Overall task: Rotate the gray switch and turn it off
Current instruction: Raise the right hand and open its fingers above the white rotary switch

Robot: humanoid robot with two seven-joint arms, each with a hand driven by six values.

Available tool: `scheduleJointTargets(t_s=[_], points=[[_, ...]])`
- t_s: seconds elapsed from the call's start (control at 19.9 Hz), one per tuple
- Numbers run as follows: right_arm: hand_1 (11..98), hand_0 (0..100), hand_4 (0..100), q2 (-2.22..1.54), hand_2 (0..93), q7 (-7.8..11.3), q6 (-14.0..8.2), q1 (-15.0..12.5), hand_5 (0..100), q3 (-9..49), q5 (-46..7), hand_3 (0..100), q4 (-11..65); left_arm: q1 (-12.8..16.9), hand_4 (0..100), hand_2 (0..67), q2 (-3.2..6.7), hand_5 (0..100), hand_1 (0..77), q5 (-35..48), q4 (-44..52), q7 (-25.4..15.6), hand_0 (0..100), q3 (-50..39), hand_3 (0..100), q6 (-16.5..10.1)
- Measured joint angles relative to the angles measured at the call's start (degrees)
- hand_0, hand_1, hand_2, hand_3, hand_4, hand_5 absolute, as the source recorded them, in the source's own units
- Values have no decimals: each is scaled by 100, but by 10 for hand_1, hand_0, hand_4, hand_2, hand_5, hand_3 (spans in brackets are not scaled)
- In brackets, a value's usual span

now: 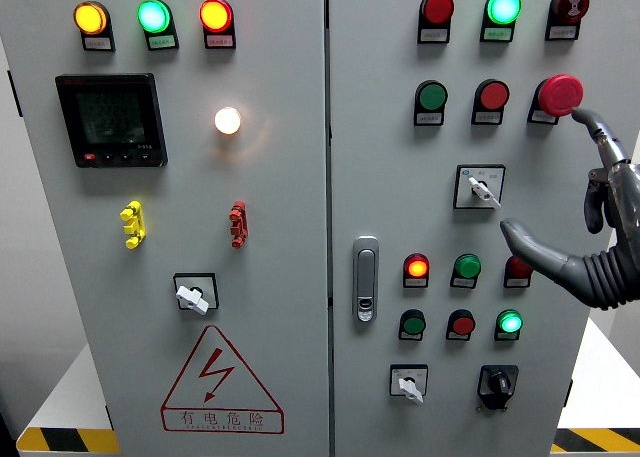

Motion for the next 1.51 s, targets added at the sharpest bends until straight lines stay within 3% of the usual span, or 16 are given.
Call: scheduleJointTargets(t_s=[0.15, 0.4, 0.45, 0.5, 0.6, 0.71, 0.96, 1.51], points=[[383, 0, 1000, 34, 102, 4, 61, 41, 1000, 7, -11, 1000, 0, 0, 82, 133, 0, 109, 0, 0, 0, 0, 884, 0, 187, 0], [384, 0, 1000, 42, 120, -3, 75, 62, 1000, 7, -13, 1000, -7, 0, 82, 133, 1, 109, 0, 0, 0, -1, 884, 0, 187, 0], [384, 0, 1000, 42, 142, -10, 75, 62, 1000, 8, -13, 1000, -21, 0, 82, 133, 1, 109, 0, 0, 0, -1, 884, 0, 187, 0], [382, 0, 1000, 43, 234, -18, 75, 63, 1000, 16, -13, 1000, -29, 0, 82, 133, 1, 109, 0, 0, 0, -1, 884, 0, 187, 0], [377, 0, 1000, 49, 322, -53, 75, 63, 1000, 23, -13, 1000, -51, 0, 82, 133, 1, 109, 0, 0, 0, -1, 884, 0, 188, 0], [374, 0, 1000, 50, 379, -98, 75, 94, 1000, 23, -13, 1000, -104, 0, 82, 133, 1, 109, 0, 0, 0, -1, 884, 0, 188, 0], [368, 0, 1000, 51, 554, -341, 52, 226, 1000, -30, 4, 1000, -293, 0, 82, 133, 1, 109, 0, 0, 0, -1, 884, 0, 187, 0], [366, 0, 1000, 51, 646, -800, 15, 432, 1000, -107, 74, 1000, -684, 0, 82, 133, -2, 109, 0, -1, 0, 1, 884, 0, 187, 0]])
